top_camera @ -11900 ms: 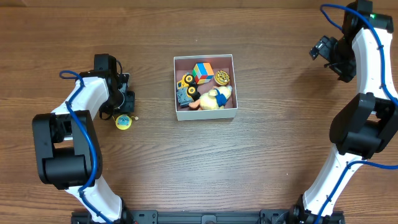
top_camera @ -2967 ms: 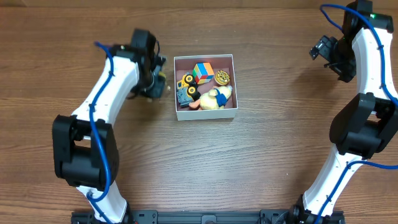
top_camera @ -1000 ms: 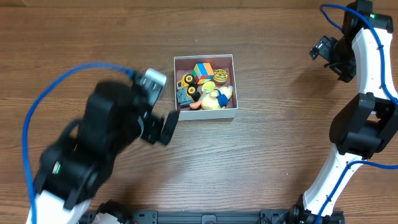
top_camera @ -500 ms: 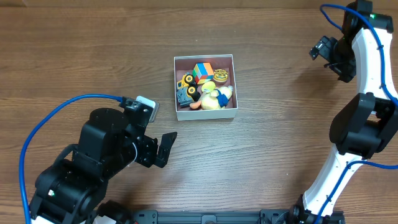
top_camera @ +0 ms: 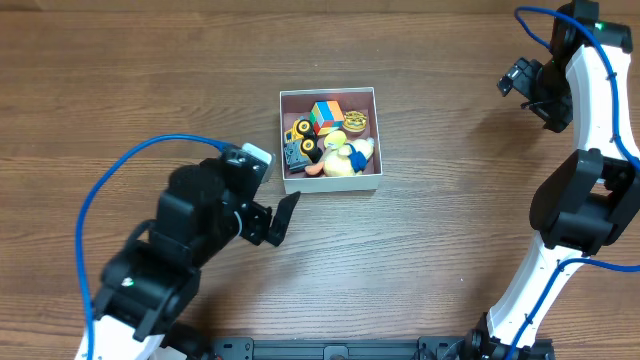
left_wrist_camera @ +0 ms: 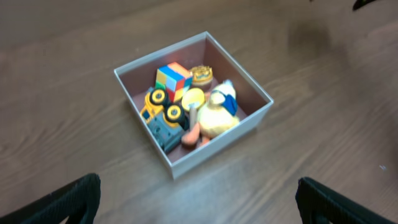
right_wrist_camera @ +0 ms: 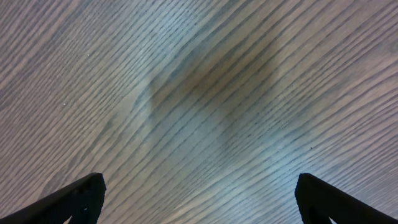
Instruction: Pack container
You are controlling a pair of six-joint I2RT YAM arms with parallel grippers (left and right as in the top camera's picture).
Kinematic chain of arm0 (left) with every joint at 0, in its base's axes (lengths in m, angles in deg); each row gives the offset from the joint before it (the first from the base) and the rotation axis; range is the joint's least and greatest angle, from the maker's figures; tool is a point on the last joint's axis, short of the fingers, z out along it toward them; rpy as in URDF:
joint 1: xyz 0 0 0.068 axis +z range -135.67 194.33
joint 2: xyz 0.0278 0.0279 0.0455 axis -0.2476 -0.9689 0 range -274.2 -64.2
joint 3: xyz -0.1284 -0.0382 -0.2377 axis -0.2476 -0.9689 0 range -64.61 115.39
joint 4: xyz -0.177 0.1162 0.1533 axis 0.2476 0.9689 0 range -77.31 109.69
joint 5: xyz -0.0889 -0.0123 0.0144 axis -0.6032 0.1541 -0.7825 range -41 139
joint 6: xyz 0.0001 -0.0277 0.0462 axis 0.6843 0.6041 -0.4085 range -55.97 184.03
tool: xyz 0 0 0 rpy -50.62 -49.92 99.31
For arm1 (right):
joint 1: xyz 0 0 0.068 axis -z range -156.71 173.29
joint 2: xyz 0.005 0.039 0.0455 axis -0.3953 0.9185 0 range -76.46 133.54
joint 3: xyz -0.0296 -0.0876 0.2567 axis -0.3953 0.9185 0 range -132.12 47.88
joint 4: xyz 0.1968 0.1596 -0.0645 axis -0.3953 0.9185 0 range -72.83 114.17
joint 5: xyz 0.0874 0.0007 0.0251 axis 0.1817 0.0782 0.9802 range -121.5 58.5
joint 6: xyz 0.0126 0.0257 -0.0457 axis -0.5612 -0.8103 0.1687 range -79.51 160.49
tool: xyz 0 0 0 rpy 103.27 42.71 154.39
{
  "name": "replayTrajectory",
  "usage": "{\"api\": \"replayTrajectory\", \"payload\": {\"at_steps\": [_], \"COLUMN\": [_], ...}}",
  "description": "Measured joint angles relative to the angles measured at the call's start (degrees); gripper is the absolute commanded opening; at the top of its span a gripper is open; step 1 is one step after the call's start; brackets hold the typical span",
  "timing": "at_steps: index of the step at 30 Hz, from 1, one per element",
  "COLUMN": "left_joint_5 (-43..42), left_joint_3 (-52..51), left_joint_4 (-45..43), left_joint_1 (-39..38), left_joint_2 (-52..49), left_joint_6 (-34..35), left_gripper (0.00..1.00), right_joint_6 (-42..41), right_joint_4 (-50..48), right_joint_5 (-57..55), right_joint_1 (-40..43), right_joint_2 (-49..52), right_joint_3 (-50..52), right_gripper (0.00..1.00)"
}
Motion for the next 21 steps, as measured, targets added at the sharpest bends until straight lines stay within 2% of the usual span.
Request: {"api": "replayTrajectory", "payload": {"at_steps": [4, 9, 12, 21], "left_joint_5": [0.04, -2.6, -3.98, -4.83], "left_joint_3": [-10.97, -24.28, -29.42, -36.28], "left_joint_4": [-13.81, -31.36, -35.36, -36.68], "left_joint_1": [1.77, 10.45, 14.23, 17.51], "left_joint_2": [4.09, 11.82, 16.22, 32.57], "left_joint_6": [-1.14, -1.51, -1.62, -4.5], "left_gripper": [1.0, 1.0, 1.0, 1.0], "right_joint_6": [0.0, 0.0, 0.0, 0.0], "right_joint_4": [-0.02, -0.02, -0.04, -0.02], "right_joint_5": [-0.02, 0.02, 0.0, 0.0], "right_joint_1": [0.0, 0.02, 0.02, 0.02], "right_joint_2": [0.02, 0.02, 0.02, 0.02], "right_joint_3": [0.0, 0.02, 0.02, 0.02], "right_gripper": [1.0, 1.0, 1.0, 1.0]}}
